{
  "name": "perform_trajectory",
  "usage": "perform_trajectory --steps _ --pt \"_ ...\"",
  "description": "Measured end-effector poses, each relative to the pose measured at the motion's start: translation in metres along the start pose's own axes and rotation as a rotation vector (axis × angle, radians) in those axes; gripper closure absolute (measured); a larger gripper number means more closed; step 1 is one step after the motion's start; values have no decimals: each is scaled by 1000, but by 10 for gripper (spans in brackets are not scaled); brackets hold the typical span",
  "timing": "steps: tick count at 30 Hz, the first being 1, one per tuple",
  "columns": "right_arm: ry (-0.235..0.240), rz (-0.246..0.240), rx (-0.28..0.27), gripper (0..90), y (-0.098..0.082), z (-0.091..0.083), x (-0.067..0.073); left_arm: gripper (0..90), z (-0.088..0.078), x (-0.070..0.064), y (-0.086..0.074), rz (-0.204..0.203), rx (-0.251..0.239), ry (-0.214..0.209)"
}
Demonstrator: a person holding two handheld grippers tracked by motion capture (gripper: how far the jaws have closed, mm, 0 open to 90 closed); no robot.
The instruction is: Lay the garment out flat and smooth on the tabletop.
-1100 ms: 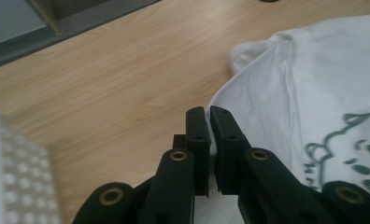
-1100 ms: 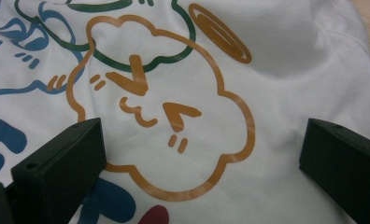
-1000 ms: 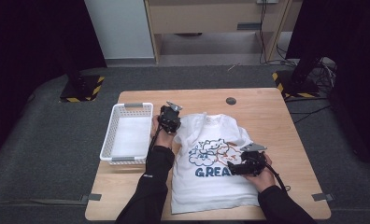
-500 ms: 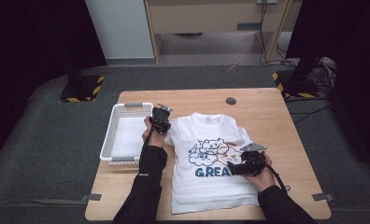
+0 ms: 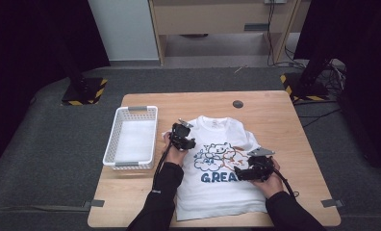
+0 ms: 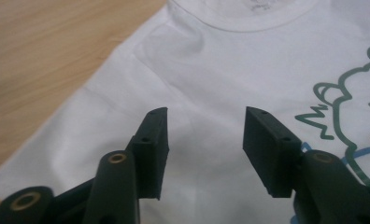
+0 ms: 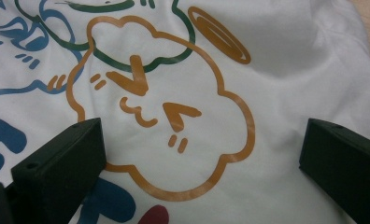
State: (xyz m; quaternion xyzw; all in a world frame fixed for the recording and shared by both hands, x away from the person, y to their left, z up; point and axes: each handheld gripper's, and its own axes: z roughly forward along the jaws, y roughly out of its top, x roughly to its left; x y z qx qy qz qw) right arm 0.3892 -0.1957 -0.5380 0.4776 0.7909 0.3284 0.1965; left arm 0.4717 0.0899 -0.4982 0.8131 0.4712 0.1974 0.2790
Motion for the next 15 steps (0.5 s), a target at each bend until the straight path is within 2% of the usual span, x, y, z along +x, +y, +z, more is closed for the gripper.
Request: perform_trajectory --steps 4,8,11,15 --pt "0 0 0 6 0 0 0 465 9 -3 -6 -6 22 -5" --pt "0 1 0 6 0 0 0 439 14 1 -11 -24 28 5" --pt "0 0 1 6 0 0 0 419 15 5 -17 -60 0 -12" --pt "-1 3 3 6 0 0 0 405 15 6 -21 -56 -25 7"
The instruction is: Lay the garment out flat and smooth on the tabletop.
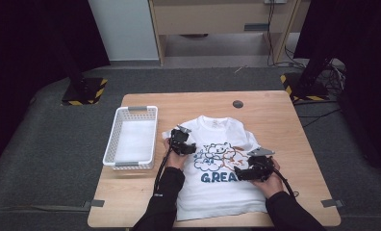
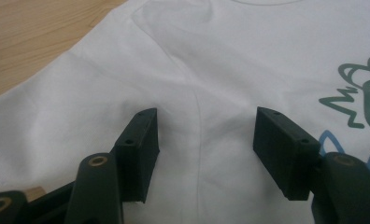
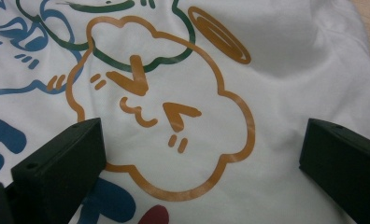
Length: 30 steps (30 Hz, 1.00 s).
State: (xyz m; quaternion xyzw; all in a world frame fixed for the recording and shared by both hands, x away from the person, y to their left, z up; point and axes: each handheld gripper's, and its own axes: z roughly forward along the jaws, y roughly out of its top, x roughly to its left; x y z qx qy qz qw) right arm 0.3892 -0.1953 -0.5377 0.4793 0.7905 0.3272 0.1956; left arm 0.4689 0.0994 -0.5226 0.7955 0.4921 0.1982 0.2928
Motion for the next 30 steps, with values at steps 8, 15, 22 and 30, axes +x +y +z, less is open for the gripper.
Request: perform_trajectory --steps 8,15,22,30 --pt "-15 17 11 4 1 0 1 346 -1 2 -3 27 -15 78" --pt "-13 17 33 4 4 0 2 313 -8 1 -2 0 9 25" --pt "-4 11 61 14 7 0 2 294 -39 5 0 -30 -24 -80" --pt "26 25 55 43 10 -3 0 274 -79 -5 -21 48 -21 -146"
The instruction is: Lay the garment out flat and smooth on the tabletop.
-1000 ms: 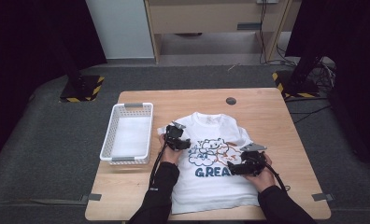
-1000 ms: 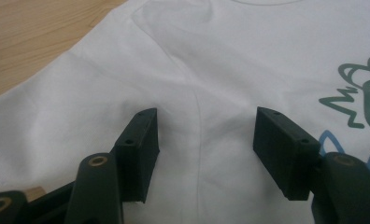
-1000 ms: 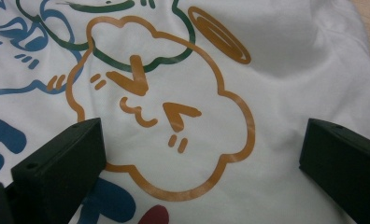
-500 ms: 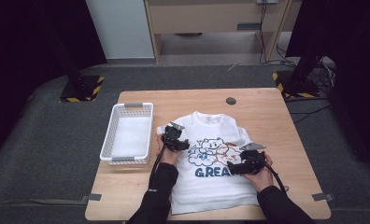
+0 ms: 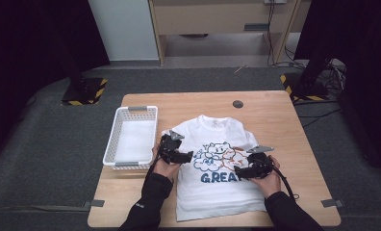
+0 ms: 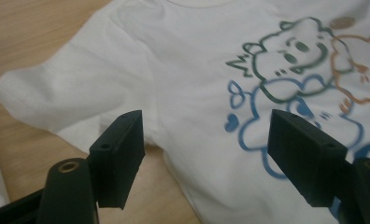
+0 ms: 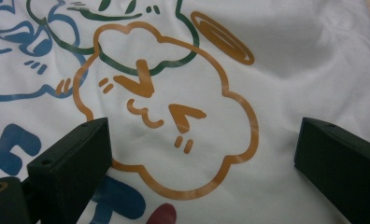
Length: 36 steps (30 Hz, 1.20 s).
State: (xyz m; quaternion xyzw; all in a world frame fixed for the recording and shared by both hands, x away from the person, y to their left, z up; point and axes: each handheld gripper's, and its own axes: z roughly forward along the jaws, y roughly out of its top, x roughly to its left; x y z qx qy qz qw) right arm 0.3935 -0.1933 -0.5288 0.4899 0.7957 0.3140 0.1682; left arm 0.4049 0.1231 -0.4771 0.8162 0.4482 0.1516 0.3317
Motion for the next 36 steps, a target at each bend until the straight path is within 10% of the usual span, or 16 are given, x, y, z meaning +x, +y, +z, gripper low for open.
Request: perform_trajectory --steps 6,17,25,36 --pt "11 7 5 48 2 -3 -5 233 -8 -20 -31 91 59 -23" --pt "19 29 -7 57 7 -11 -14 167 -22 -26 -65 112 97 -6" --pt "14 43 -40 87 14 -19 -24 129 -15 -31 -69 171 124 31" --pt "16 66 -109 122 30 -37 -38 89 -9 -25 -71 153 141 27"
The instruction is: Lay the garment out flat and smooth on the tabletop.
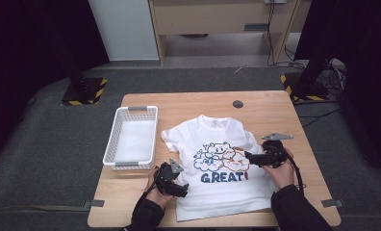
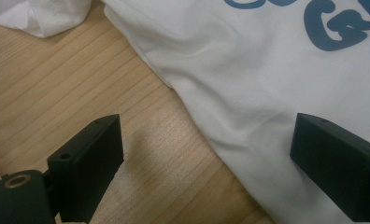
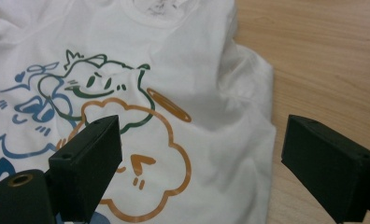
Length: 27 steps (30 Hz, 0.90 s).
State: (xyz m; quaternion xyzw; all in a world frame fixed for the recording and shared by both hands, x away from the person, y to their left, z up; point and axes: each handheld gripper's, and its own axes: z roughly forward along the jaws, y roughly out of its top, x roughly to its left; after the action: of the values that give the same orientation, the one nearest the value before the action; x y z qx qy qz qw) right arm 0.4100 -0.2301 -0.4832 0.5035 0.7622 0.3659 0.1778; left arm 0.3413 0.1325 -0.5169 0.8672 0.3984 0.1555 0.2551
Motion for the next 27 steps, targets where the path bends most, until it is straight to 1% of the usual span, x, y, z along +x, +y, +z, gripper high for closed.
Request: perform_trajectory --steps 3,6,10,13,16,20,23,27 --pt "10 23 -24 119 6 -7 -4 71 1 2 -1 -7 -2 -5" --pt "8 34 -37 114 10 -14 -8 55 2 5 -1 -22 -3 -18" --pt "1 53 -64 114 14 -24 -12 44 3 5 -1 -20 -4 -19" --pt "-8 61 -76 115 17 -28 -17 36 3 6 -2 -30 -2 -21" --pt "-20 69 -77 117 21 -29 -22 26 4 8 -3 -50 -2 -28" --pt "-43 72 -84 125 31 -29 -28 10 6 10 -4 -77 -5 -35" --pt "-55 77 -88 133 40 -27 -30 2 6 10 -5 -75 -6 -36" --pt "-60 69 -98 157 52 -22 -30 0 6 11 -5 -71 -12 -43"
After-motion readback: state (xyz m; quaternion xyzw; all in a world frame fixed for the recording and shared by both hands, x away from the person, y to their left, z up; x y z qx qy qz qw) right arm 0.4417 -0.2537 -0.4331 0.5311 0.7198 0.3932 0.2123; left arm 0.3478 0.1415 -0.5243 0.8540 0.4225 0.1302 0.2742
